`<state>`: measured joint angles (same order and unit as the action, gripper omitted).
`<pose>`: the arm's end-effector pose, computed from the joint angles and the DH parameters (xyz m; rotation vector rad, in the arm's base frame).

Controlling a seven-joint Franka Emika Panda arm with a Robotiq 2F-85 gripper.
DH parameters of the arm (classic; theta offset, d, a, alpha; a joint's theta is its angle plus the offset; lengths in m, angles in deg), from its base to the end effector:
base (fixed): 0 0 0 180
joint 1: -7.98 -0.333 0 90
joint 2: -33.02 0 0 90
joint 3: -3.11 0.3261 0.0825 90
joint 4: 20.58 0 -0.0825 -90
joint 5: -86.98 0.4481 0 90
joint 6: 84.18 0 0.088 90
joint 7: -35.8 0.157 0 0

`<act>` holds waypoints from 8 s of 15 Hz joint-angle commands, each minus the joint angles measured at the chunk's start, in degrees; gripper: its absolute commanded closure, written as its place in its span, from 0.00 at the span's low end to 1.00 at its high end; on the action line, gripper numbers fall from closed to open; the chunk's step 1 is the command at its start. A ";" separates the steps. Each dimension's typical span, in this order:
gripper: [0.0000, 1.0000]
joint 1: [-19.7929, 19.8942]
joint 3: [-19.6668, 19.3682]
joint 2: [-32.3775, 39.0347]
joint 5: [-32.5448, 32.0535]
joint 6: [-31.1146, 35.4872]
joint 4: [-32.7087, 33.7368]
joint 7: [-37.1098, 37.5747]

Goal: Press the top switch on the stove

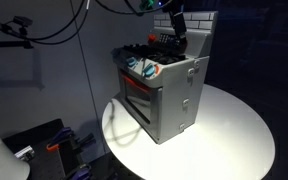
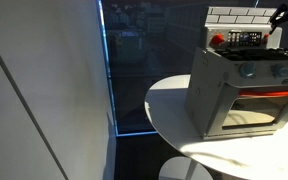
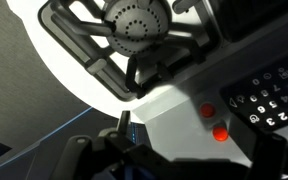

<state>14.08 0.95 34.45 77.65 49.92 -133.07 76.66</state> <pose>0.6626 -0.1045 0.4343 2.8342 -1.1394 0.5804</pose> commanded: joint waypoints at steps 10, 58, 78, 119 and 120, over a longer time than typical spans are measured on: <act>0.00 -0.87 -1.70 1.65 0.26 -1.96 2.93 2.96; 0.00 -1.19 -3.32 6.92 0.71 -1.51 7.77 2.03; 0.00 -1.41 -2.65 4.69 5.15 -7.20 6.37 -3.76; 0.00 -3.87 0.59 -15.08 4.31 -41.28 5.19 -36.64; 0.00 -3.87 0.59 -15.08 4.31 -41.09 4.84 -36.68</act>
<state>10.12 1.48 19.30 81.93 8.97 -128.40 40.00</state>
